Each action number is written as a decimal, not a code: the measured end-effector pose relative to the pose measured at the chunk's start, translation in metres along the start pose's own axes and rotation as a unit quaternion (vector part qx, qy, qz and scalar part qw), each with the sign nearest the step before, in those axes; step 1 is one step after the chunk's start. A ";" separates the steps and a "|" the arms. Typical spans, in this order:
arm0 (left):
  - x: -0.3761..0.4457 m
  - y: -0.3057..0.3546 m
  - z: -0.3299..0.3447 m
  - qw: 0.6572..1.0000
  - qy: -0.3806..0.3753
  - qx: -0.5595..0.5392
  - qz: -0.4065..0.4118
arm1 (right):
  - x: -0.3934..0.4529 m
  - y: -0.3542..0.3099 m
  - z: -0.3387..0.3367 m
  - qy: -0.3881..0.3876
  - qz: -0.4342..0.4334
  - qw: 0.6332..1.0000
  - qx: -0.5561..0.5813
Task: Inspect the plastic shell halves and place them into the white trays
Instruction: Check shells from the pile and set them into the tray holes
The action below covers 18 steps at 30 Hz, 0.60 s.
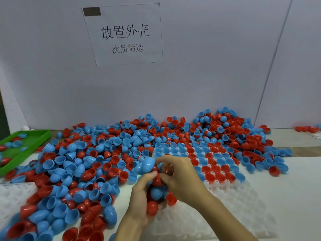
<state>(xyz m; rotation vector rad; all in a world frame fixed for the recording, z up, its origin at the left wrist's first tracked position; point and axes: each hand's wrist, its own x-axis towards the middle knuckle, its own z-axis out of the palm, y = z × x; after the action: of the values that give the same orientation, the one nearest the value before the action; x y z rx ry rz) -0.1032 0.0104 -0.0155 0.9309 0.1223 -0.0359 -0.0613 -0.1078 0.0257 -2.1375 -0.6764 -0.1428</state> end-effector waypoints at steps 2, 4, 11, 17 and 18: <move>0.000 0.001 -0.001 1.000 -0.006 -0.016 0.003 | 0.000 0.000 0.001 0.016 0.015 0.999 0.032; 0.000 0.002 -0.002 0.999 -0.006 -0.033 0.011 | -0.001 0.001 0.003 0.028 0.019 0.998 0.061; 0.001 0.004 0.000 0.998 0.025 -0.024 0.053 | -0.006 0.003 0.009 0.054 0.030 0.990 0.129; 0.002 0.005 -0.003 0.997 0.028 -0.018 0.073 | -0.007 0.001 0.013 0.054 0.103 0.937 0.330; 0.001 0.005 -0.003 0.997 0.027 -0.019 0.074 | -0.007 0.000 0.013 0.051 0.106 0.927 0.355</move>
<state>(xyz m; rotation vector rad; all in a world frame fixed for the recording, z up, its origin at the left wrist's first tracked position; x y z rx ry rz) -0.1016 0.0163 -0.0132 0.9014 0.1040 0.1284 -0.0691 -0.1007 0.0150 -1.4726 -0.3503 0.0994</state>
